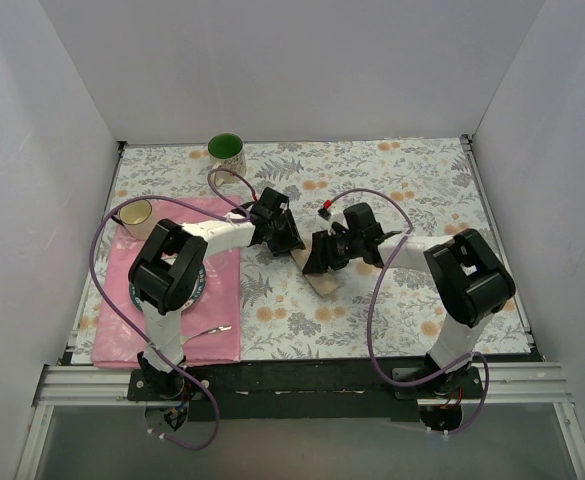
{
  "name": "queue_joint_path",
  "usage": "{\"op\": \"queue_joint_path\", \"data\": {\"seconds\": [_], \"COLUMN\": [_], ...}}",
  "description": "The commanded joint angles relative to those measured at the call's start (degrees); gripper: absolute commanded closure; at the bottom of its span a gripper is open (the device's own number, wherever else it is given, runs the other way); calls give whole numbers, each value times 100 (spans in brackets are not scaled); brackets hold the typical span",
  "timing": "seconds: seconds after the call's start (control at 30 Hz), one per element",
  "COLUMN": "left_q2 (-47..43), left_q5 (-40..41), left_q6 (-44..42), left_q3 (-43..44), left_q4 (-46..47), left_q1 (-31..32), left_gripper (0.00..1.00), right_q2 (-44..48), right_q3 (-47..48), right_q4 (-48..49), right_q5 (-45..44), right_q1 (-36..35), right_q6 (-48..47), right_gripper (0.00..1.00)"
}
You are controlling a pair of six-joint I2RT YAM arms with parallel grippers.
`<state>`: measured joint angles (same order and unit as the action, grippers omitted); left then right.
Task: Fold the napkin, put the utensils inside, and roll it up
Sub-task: Roll the napkin with the utensil
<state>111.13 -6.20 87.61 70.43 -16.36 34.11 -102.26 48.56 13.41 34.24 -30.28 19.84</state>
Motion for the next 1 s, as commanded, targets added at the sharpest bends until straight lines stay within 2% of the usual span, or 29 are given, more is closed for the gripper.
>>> {"op": "queue_joint_path", "data": {"seconds": [0.0,0.13,0.23,0.63,0.77,0.87,0.97], "left_q2": [154,189,224,313,330,339,365], "left_q5": [-101,-180,-259,-611,-699,-734,-769], "left_q6": [-166,-148,-166,-113,-104,-157,-183], "left_q3": [-285,-250,-206,-214,-214,-179,-153], "left_q4": [-412,-368,-385,-342,-342,-342,-350], "left_q1": [87,87,70,-62,-106,-132,-159], "left_gripper": [63,62,62,62,62,62,61], "right_q2": [600,944,980,-92,-356,-348,-277], "right_q3": [286,453,593,1788,1798,1605,1429], "right_q4": [-1779,-2211,-2325,-2835,-2914,-2870,-2721], "right_q5": [-1593,-3330,-4203,-5672,-6068,-6236,-6114], "right_q1": [-267,-872,-1242,-2315,-2438,-2491,-2482], "right_q6": [-1007,-1350,-1535,-1922,-1931,-1887,-1799], "right_gripper": [34,29,26,24,24,28,36]}}
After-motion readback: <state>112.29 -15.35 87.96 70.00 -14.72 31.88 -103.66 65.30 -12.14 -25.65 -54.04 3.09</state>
